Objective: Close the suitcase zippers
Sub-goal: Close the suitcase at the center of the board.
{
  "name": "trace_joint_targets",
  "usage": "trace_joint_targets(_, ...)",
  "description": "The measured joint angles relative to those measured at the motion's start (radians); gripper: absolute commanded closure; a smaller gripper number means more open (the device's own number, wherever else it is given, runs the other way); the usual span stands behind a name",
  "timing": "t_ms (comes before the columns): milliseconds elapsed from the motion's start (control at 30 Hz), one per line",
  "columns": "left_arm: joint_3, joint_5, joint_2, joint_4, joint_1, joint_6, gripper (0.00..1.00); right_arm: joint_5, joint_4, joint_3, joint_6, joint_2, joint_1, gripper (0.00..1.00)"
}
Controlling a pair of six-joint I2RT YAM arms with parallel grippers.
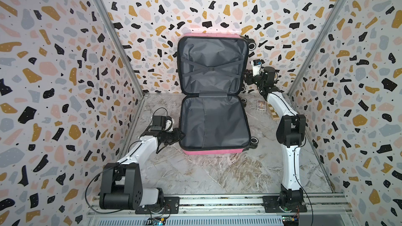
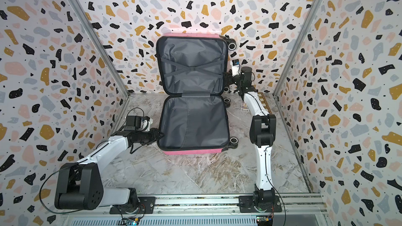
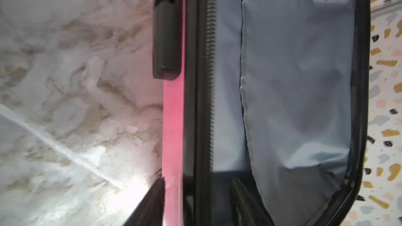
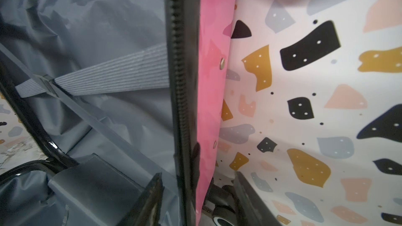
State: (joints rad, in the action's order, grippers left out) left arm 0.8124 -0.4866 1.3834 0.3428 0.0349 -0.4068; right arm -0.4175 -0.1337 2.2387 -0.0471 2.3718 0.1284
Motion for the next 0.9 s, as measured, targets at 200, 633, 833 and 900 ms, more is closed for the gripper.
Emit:
trace_joint_targets(200, 0.021, 0.002, 0.037, 0.011, 0.0, 0.002, 0.69, 0.01, -0.011, 0.042, -0.014, 0.025, 0.0, 0.56)
trace_joint_targets(633, 0.028, 0.007, 0.05, 0.027, 0.0, 0.002, 0.8, -0.014, -0.02, 0.076, 0.039, 0.037, 0.013, 1.0)
trace_joint_targets(833, 0.028, 0.007, 0.055, 0.025, -0.003, -0.007, 0.83, -0.002, 0.009, 0.06, 0.099, 0.018, 0.022, 1.0)
trace_joint_targets(900, 0.028, 0.007, 0.055, 0.024, -0.003, -0.011, 0.83, 0.013, 0.005, 0.005, 0.116, -0.02, 0.027, 1.0)
